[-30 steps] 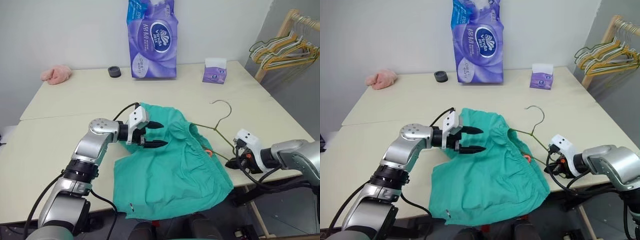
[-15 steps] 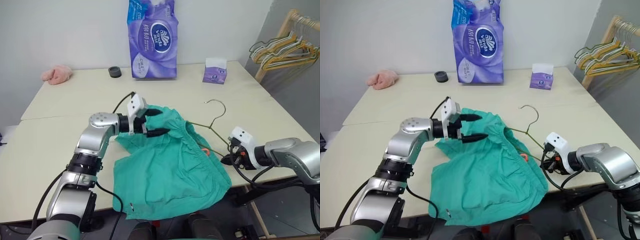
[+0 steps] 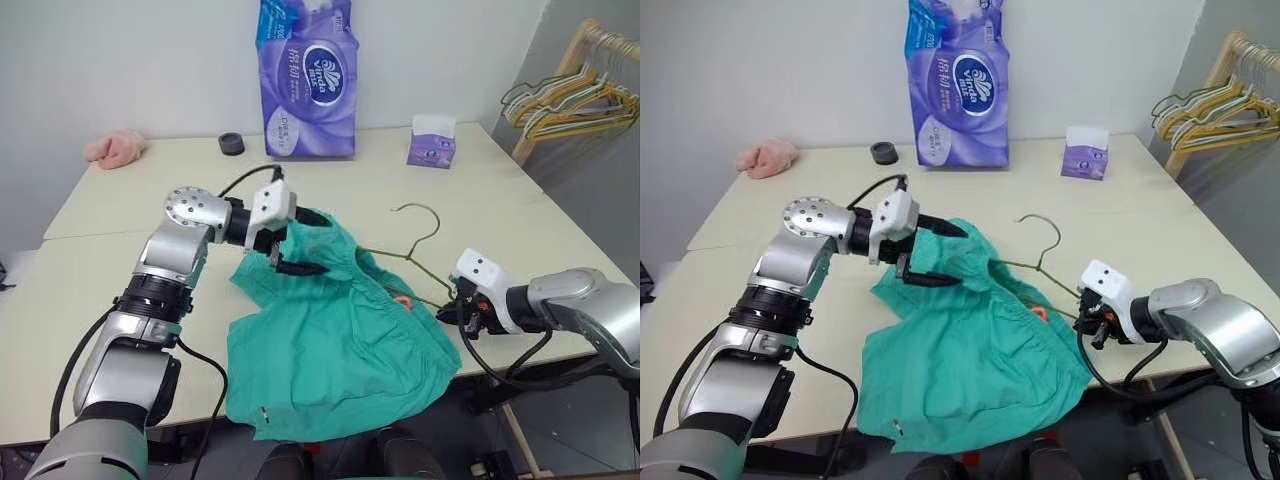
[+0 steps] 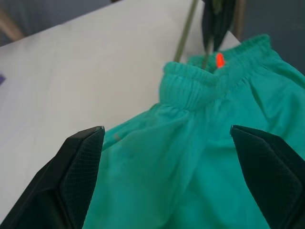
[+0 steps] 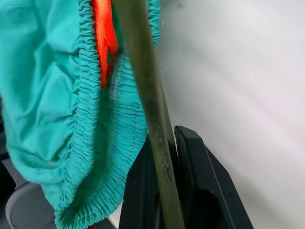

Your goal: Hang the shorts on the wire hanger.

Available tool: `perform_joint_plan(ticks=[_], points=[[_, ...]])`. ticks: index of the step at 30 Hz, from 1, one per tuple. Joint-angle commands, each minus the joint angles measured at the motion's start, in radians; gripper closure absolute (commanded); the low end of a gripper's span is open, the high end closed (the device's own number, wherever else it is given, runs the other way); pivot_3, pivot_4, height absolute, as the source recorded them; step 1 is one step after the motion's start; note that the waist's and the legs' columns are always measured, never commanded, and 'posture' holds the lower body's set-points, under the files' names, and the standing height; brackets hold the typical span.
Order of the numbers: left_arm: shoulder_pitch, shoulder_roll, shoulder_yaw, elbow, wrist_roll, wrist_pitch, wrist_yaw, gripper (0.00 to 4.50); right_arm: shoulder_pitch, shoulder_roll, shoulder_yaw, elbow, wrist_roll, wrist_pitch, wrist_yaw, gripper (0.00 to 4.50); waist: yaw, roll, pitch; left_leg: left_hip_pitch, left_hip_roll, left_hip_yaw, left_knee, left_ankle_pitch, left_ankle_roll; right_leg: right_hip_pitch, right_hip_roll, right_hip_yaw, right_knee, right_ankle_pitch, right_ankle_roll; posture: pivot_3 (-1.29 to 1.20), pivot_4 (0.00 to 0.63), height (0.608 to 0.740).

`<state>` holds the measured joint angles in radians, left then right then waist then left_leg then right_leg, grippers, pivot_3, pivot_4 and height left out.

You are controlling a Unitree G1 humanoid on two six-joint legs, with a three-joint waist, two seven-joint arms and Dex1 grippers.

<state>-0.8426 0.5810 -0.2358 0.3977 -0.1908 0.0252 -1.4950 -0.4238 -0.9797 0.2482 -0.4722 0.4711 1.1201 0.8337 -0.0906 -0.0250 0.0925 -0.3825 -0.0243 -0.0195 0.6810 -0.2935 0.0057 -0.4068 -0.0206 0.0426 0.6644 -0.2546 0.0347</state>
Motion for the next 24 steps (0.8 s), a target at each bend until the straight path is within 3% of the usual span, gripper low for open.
perform_joint_plan(ticks=[1, 9, 12, 24], points=[[-0.051, -0.021, -0.019, 0.028, 0.027, -0.067, -0.023, 0.03, -0.019, -0.021, 0.009, -0.051, -0.025, -0.043, 0.016, 4.5, 0.0, 0.0, 0.0, 0.0, 0.0, 0.0, 0.0, 0.0, 0.0, 0.0, 0.0, 0.0, 0.0, 0.0, 0.0, -0.19, 0.033, 0.74], [-0.02, -0.057, -0.056, 0.072, 0.058, -0.123, -0.061, 0.03, -0.025, -0.035, 0.025, -0.096, -0.054, -0.073, 0.03, 4.5, -0.021, 0.0, 0.0, 0.0, 0.0, 0.0, 0.0, 0.0, 0.0, 0.0, 0.0, 0.0, 0.0, 0.0, 0.0, -0.21, 0.036, 0.74], [-0.01, -0.055, -0.063, 0.082, 0.063, -0.12, -0.079, 0.57, -0.026, -0.037, 0.025, -0.106, -0.06, -0.079, 0.035, 4.5, -0.03, 0.0, 0.0, 0.0, 0.0, 0.0, 0.0, 0.0, 0.0, 0.0, 0.0, 0.0, 0.0, 0.0, 0.0, -0.21, 0.036, 0.74], [0.004, -0.065, -0.058, 0.104, 0.053, -0.089, -0.077, 4.02, -0.042, -0.02, 0.042, -0.134, -0.103, -0.136, 0.058, 4.5, -0.049, 0.0, 0.0, 0.0, 0.0, 0.0, 0.001, 0.0, 0.0, 0.0, 0.0, 0.0, 0.001, 0.0, 0.0, -0.21, 0.039, 0.74]])
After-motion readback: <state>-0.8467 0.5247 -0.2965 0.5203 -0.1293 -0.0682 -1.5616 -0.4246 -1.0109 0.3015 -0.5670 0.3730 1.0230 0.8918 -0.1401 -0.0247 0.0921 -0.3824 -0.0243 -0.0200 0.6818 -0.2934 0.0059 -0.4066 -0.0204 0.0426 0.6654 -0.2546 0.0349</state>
